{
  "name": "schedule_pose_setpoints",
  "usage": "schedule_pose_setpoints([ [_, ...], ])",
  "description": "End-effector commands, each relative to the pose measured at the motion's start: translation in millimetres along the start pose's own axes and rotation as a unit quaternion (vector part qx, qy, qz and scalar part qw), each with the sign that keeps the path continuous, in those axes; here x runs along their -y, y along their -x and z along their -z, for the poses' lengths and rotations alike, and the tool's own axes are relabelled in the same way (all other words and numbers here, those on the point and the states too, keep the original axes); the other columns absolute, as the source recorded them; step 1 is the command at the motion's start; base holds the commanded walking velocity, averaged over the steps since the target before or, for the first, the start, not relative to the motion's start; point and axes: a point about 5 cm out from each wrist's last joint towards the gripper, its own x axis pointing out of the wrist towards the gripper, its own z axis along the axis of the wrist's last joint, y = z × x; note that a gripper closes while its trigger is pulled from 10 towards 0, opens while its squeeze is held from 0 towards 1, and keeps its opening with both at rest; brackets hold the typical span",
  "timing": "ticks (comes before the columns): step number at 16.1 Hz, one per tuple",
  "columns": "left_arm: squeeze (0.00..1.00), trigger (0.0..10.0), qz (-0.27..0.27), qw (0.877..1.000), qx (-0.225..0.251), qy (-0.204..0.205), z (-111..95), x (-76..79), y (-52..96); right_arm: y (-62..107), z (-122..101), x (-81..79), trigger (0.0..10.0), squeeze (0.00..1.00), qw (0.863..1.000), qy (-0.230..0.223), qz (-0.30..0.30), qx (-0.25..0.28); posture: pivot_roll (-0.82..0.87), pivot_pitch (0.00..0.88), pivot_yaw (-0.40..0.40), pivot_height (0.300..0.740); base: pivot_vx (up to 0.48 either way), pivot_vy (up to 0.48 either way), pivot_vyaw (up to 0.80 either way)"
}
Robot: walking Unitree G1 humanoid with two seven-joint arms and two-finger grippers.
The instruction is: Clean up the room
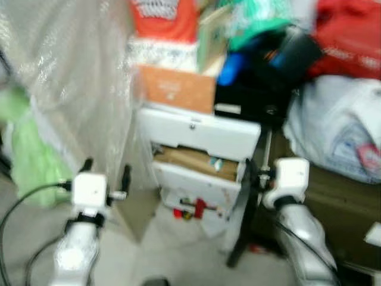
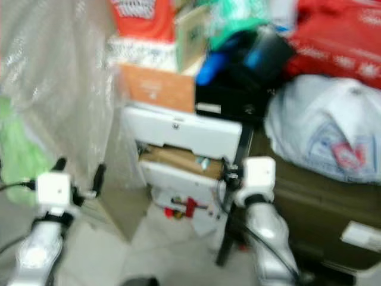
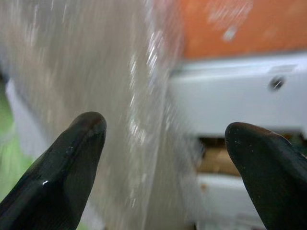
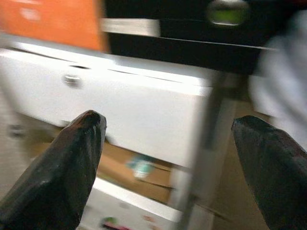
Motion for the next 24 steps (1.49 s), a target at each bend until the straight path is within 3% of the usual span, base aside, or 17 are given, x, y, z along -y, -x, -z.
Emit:
schedule_pose_setpoints([
  [1,0.00,10.0,0.013,1.000,-0.003,0.010,0.6,3.8,-3.7,-2.2,1.1,3.5,10.0,0.00,1.000,0.005,0.001,-0.005,-0.14,0.000,0.023,0.740,0.000,0.000,0.80],
  [14,0.00,10.0,0.043,0.999,0.026,-0.009,-9.0,7.6,-22.2,-24.4,-6.1,-19.8,10.0,0.00,0.998,0.037,-0.046,0.012,-0.12,0.000,-0.013,0.740,0.000,0.000,0.80],
  [16,0.00,10.0,0.036,0.999,0.027,-0.016,-9.3,4.9,-22.1,-27.6,-4.7,-12.8,10.0,0.00,1.000,0.006,-0.020,0.009,-0.13,0.000,0.015,0.740,0.000,0.000,0.80],
  [20,0.00,10.0,0.014,0.999,0.031,-0.040,-14.1,2.5,-25.0,-27.8,-12.3,-13.0,10.0,0.00,0.999,0.013,-0.021,0.023,-0.14,0.000,0.028,0.740,0.000,0.000,0.80],
  [24,0.00,10.0,0.018,0.999,0.016,-0.039,-8.4,5.1,-18.9,-24.5,-12.0,-12.3,10.0,0.00,0.999,0.015,-0.023,0.023,-0.13,0.000,0.015,0.740,0.000,0.000,0.80],
])
